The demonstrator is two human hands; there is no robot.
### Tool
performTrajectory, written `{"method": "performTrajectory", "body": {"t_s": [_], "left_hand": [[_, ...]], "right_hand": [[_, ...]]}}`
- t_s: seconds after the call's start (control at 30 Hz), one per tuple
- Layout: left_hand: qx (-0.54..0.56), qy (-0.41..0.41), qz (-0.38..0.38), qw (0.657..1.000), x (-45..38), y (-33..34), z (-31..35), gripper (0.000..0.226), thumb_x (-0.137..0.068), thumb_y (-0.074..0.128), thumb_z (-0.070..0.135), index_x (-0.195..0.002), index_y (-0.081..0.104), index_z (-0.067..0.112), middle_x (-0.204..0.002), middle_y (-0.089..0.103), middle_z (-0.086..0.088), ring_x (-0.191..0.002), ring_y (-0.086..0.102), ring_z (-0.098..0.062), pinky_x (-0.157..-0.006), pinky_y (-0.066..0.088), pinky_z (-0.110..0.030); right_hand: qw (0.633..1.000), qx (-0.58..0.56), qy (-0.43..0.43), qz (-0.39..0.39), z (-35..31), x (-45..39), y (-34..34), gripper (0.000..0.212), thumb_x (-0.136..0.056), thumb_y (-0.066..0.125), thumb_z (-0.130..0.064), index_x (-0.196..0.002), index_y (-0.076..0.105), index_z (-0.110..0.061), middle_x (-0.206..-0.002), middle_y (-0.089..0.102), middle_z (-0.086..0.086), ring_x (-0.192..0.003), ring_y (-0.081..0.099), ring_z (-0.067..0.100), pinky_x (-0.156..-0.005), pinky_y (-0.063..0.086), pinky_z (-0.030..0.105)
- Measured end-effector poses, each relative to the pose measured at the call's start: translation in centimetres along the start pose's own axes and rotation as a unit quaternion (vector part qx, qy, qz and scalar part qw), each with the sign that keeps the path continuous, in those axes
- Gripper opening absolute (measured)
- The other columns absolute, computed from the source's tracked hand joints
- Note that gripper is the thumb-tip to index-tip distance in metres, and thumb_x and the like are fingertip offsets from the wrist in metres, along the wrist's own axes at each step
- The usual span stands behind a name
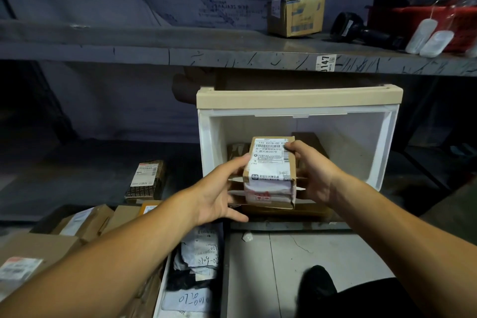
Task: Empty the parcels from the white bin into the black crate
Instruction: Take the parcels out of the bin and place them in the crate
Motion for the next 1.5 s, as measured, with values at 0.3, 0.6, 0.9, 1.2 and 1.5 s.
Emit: {"method": "performTrajectory", "body": {"t_s": [0.3,0.6,0.9,1.2,1.5], "left_hand": [[0.012,0.036,0.086,0.996,0.9,-2.6,0.2,0.034,-0.095,0.06,0.033,-0.121,0.068,0.013,-0.125,0.069,-0.015,-0.111,0.067,-0.033,-0.089,0.056,-0.056],[0.018,0.023,0.155,0.987,4.2,-8.0,-1.6,0.032,-0.099,0.052,0.024,-0.127,0.061,0.012,-0.107,0.077,-0.011,-0.105,0.07,-0.031,-0.084,0.058,-0.048],[0.047,0.052,0.245,0.967,9.0,-15.2,-1.8,0.024,-0.103,0.049,0.024,-0.118,0.067,0.017,-0.106,0.077,-0.007,-0.105,0.072,-0.025,-0.1,0.053,-0.053],[0.047,0.055,0.348,0.935,14.5,-23.8,-4.2,0.026,-0.103,0.05,0.022,-0.116,0.07,0.012,-0.105,0.077,-0.009,-0.102,0.073,-0.024,-0.095,0.056,-0.047],[0.021,0.012,0.442,0.896,22.0,-32.3,-9.3,0.024,-0.1,0.055,0.026,-0.112,0.072,0.013,-0.106,0.077,-0.011,-0.105,0.071,-0.032,-0.101,0.05,-0.052]], "right_hand": [[0.996,0.041,-0.005,-0.074,0.3,0.3,2.7,0.03,-0.097,0.062,-0.041,-0.112,0.071,-0.016,-0.088,0.078,0.01,-0.093,0.072,0.03,-0.087,0.059,0.048],[0.986,0.09,0.045,-0.129,1.8,1.0,9.4,0.024,-0.102,0.056,-0.027,-0.115,0.064,-0.009,-0.1,0.071,0.016,-0.068,0.072,0.023,-0.048,0.055,0.029],[0.978,0.074,0.054,-0.188,3.2,0.9,18.6,0.024,-0.103,0.054,-0.021,-0.118,0.063,-0.005,-0.09,0.076,0.014,-0.066,0.074,0.022,-0.058,0.062,0.036],[0.964,0.09,0.048,-0.245,6.7,0.7,28.8,0.027,-0.098,0.062,-0.02,-0.121,0.066,-0.006,-0.095,0.076,0.011,-0.074,0.076,0.02,-0.059,0.06,0.034],[0.941,0.115,0.107,-0.3,14.5,2.4,39.8,0.028,-0.096,0.064,-0.025,-0.121,0.064,-0.013,-0.098,0.073,0.006,-0.079,0.072,0.017,-0.071,0.064,0.038]]}}
Point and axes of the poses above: each hand's wrist, its own x-axis away from the middle knuckle, its own y-axis out of the palm, z = x × y, the point moved 4 cm from there along -x, towards the middle knuckle
